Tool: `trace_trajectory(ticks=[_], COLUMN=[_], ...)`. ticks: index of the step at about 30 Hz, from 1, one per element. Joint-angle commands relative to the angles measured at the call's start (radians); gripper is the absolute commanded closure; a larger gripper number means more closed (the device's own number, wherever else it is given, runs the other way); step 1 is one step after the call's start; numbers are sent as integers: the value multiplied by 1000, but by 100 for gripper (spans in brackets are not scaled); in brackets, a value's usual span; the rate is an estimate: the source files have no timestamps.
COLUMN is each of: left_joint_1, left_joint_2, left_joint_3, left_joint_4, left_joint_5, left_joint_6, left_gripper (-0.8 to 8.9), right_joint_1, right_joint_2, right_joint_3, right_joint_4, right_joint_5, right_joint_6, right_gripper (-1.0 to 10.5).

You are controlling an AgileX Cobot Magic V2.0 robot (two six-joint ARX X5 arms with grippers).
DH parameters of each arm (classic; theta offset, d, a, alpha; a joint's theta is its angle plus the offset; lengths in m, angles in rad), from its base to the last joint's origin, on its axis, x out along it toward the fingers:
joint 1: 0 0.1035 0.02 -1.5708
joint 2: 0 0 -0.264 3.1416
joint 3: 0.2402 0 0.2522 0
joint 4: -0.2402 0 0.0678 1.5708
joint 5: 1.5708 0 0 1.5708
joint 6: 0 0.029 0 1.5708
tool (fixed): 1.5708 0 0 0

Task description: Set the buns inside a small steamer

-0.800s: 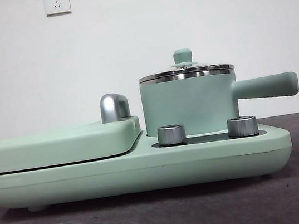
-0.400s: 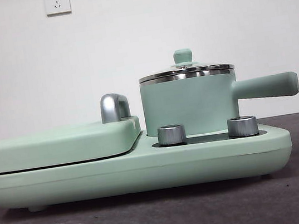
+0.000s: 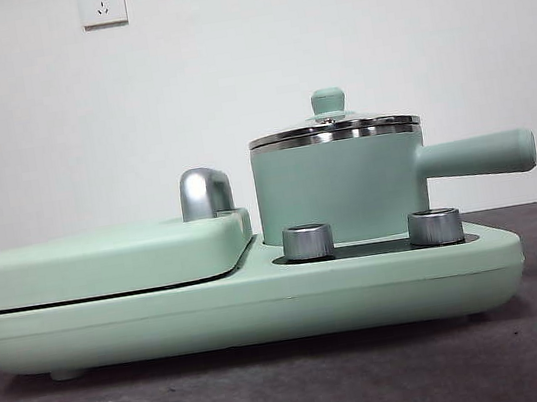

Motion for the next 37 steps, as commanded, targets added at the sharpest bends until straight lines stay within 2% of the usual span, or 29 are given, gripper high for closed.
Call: trace_trajectory(ticks=[1, 6, 13, 16, 37], left_joint_1=[0, 0, 0, 0, 0], left_joint_2=[-2, -2, -2, -2, -2], left_joint_3=[-19, -19, -19, -19, -19], left_joint_4=[12, 12, 12, 12, 12], left_joint_5=[-3, -3, -3, -3, -3], left_joint_6=[0, 0, 0, 0, 0], left_gripper=[801, 801, 801, 801, 801], right_joint_1=[-104, -268, -370, -377, -372], right_joint_2=[-80, -258, -476, -525, -522], right_joint_3=[-108, -301, -444, -476, -475], right_joint_4=[60, 153, 163, 151, 158], right_joint_5=[2, 1, 2, 1, 1], right_joint_6=[-17, -18, -38, -37, -27], right_gripper=[927, 927, 927, 927, 927])
